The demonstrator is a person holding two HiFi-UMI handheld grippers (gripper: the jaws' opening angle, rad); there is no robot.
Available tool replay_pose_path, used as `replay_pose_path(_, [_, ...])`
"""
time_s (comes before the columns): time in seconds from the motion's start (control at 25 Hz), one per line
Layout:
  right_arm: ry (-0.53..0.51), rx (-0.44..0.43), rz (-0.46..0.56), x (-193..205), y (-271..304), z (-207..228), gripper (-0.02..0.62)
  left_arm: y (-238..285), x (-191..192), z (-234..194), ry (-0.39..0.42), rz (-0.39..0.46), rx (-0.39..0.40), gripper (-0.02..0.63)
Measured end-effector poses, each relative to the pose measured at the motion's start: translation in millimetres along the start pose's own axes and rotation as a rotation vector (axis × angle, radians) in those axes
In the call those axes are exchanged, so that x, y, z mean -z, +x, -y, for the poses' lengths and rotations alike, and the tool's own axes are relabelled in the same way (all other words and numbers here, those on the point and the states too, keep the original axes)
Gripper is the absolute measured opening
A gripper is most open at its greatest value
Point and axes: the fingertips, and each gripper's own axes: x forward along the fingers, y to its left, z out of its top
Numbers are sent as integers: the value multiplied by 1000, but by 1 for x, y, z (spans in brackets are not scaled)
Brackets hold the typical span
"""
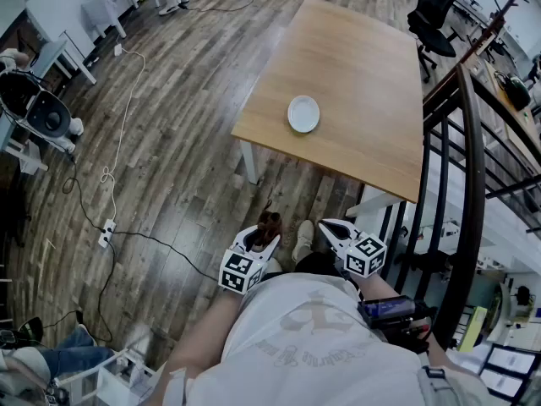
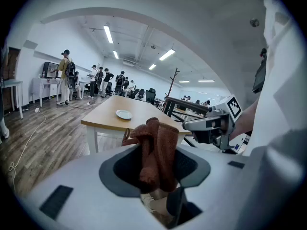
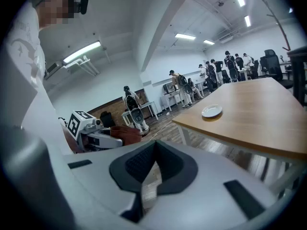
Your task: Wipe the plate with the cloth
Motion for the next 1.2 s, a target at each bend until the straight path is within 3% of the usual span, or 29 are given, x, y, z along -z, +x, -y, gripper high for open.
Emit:
replay_pose_path(0.32, [49,-18,132,-21,-9,-2,12,-7,-2,8,23,10,-17,170])
replay_pose_path(0.64, [30,-20,79,-3,-9,-6,12,-14,6,8,18,1,-35,169])
replay_pose_path(0.84, [-37,29,45,1,-7,-9,12,-16,7,11,28,-16,12,169])
replay_pose_path(1.2, [-47,65,113,-45,7,12,12,11,-16,-8,70,-20,35,169])
